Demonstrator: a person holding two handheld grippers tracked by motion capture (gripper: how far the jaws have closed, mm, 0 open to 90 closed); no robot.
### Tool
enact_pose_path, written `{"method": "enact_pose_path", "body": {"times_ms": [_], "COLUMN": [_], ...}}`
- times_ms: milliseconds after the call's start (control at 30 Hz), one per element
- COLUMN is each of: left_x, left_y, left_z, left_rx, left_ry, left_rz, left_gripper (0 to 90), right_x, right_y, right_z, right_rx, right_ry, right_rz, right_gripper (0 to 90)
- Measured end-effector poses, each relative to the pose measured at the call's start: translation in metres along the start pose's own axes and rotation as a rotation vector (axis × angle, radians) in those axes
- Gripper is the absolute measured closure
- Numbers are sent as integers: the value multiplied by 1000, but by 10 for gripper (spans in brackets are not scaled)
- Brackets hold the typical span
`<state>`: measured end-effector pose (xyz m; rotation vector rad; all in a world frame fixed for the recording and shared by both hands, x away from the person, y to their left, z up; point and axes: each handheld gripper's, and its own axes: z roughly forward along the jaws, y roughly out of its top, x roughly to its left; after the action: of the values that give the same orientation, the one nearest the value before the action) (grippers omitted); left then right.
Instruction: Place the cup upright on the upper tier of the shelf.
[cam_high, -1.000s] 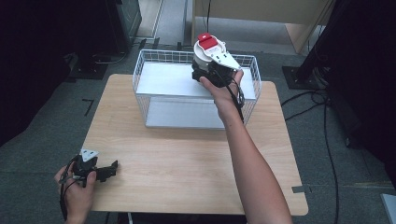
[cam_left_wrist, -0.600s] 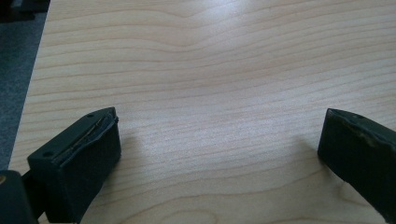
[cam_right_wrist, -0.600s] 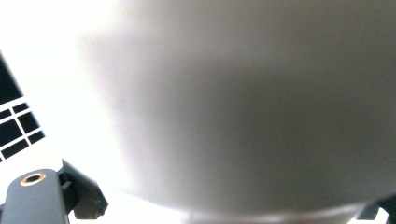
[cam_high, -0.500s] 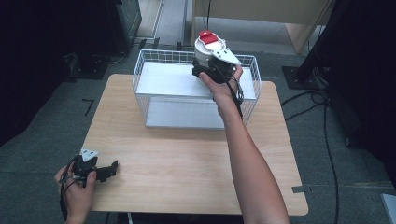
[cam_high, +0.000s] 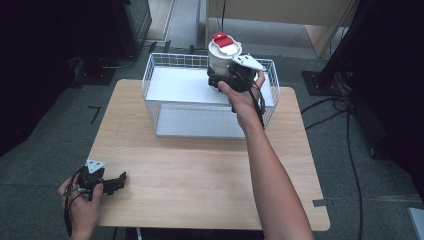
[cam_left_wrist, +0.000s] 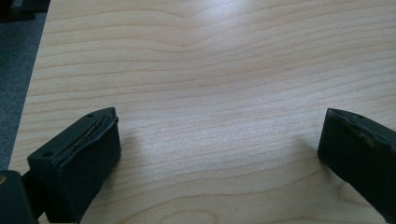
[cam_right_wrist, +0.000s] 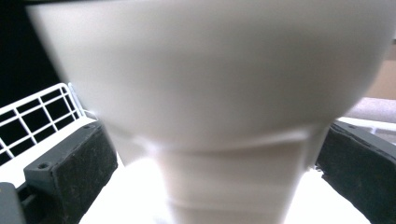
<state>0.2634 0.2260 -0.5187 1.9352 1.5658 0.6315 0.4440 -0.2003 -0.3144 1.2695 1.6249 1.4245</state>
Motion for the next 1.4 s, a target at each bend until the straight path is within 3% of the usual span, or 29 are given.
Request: {"method": "enact_pose_path", "body": {"times_ms": [200,500,967,1233,1400], "left_x": [0,0,0,0,0], "left_y": [0,0,0,0,0], "left_z": [0,0,0,0,0], "left_rx": [0,1,2,1,2], "left_ry": [0,0,0,0,1], "left_rz": [0,1,5,3,7], "left_gripper": [0,0,0,0,0], "right_x": [-8,-7,-17,-27,-38], "right_y": [-6,-22,-55,-78,-90], "right_z": [-10,-27,-73,-100,-114], "right_rx": [-1,22,-11,-13,-12], "right_ry": [2,-4,35,17,0], "right_rz": [-1,-42,-46,-67,-50], "right_gripper": [0,0,0,0,0]}}
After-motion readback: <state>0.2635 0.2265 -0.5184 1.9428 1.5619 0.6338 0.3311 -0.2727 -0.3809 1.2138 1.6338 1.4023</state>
